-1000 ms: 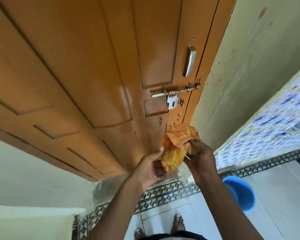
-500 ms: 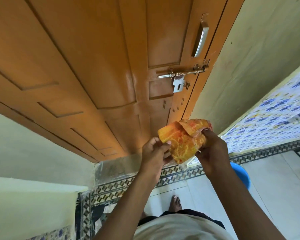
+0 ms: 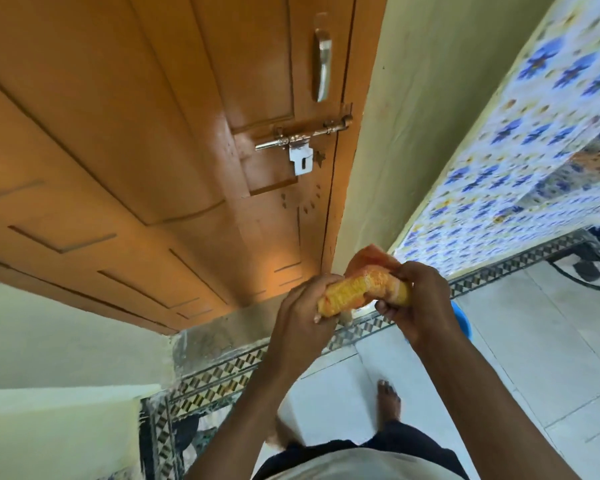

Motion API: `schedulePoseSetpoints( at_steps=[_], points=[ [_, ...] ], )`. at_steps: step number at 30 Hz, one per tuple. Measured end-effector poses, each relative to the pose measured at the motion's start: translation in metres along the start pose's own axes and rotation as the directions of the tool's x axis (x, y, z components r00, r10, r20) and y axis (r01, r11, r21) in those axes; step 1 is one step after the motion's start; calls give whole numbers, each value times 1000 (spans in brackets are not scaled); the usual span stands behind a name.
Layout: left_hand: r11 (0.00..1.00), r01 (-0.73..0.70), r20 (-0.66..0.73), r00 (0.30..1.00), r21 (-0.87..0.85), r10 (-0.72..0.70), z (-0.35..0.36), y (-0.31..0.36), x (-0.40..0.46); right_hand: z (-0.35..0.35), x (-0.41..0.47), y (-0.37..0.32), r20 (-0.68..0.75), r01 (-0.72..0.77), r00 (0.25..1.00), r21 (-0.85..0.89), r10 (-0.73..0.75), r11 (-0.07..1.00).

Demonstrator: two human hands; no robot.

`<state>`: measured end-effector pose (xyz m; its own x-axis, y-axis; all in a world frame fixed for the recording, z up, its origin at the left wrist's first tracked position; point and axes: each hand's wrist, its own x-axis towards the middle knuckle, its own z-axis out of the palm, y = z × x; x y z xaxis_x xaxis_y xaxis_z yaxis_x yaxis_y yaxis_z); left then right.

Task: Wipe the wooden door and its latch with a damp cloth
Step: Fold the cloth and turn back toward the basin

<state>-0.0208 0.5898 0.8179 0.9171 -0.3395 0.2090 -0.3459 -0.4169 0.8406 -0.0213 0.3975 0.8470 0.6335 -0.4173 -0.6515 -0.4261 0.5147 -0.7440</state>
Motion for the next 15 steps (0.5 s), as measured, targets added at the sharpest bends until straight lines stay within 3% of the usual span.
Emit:
schedulePoseSetpoints(
  at_steps=[3,6,9,12,15],
  points=[
    [981,122,61,992,-148,-114,18,27,20,-35,12,-22,54,-111,992,-56,114,992],
    [960,190,117,979,-207,-169,49,58,39,-81,37,-40,152,-181,964,-230,219,956],
    [918,268,172,959,-290,-226,80,87,52,-126,56,-61,331,-17,926,-445,183,896],
    [846,376,188,926,-378,-327,110,113,57,-160,64,-76,521,98,849,-312,84,945],
    [799,428,38,889,-422,-456,141,134,57,-184,70,-82,658,155,753,-198,14,968]
  ],
)
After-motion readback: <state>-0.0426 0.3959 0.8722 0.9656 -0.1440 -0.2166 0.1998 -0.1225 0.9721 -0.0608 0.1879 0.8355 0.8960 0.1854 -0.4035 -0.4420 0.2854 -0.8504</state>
